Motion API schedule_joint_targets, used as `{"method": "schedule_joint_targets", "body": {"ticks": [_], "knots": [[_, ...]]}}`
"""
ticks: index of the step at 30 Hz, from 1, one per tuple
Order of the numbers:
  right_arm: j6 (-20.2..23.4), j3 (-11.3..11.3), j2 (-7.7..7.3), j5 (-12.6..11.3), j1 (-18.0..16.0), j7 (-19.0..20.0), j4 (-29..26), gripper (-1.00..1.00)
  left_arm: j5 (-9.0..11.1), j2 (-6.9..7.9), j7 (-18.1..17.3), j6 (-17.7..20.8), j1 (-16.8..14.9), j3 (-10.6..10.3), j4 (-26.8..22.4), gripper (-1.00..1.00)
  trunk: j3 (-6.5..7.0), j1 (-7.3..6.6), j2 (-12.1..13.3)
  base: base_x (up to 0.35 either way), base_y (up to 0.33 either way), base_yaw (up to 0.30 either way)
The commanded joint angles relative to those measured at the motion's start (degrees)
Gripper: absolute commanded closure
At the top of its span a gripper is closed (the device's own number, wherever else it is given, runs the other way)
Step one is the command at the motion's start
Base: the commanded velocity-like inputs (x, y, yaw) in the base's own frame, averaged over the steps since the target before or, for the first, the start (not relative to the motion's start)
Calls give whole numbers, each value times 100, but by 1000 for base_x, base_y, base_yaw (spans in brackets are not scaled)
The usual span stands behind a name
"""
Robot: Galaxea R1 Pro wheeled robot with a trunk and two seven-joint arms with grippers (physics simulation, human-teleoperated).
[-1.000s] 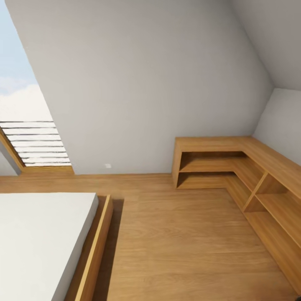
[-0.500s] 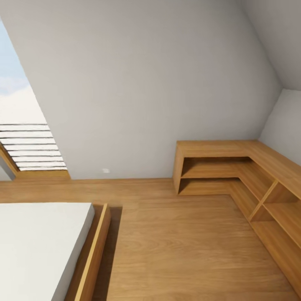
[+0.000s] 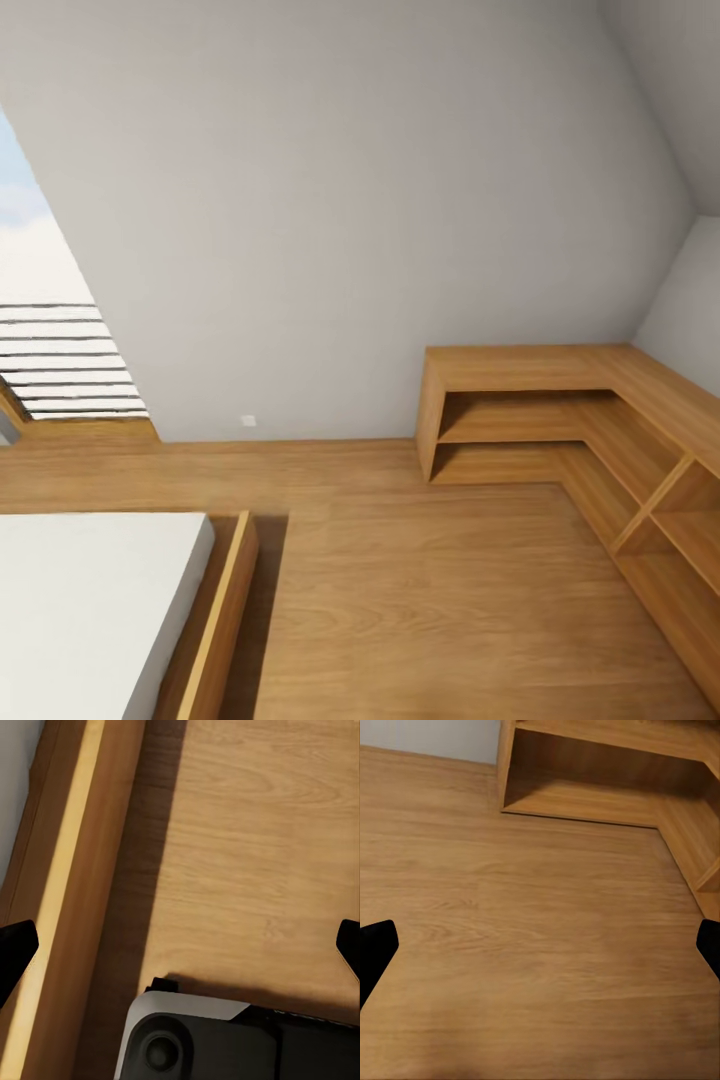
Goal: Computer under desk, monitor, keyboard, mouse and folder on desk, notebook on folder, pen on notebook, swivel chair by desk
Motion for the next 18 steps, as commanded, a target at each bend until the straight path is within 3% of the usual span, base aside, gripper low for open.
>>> {"method": "schedule_joint_targets", "body": {"ticks": [1, 18], "knots": [[-10, 49, 1, -22, -4, -29, 4, -100, 16, 6, 47, -14, -4, -48, -6, -100, -10, 6, -11, 329, 0, -54], [-13, 58, -1, -13, -4, -28, 13, -100, 16, 6, 48, -8, -4, -39, -6, -100, 91, 6, -11, 329, 0, -174]]}}
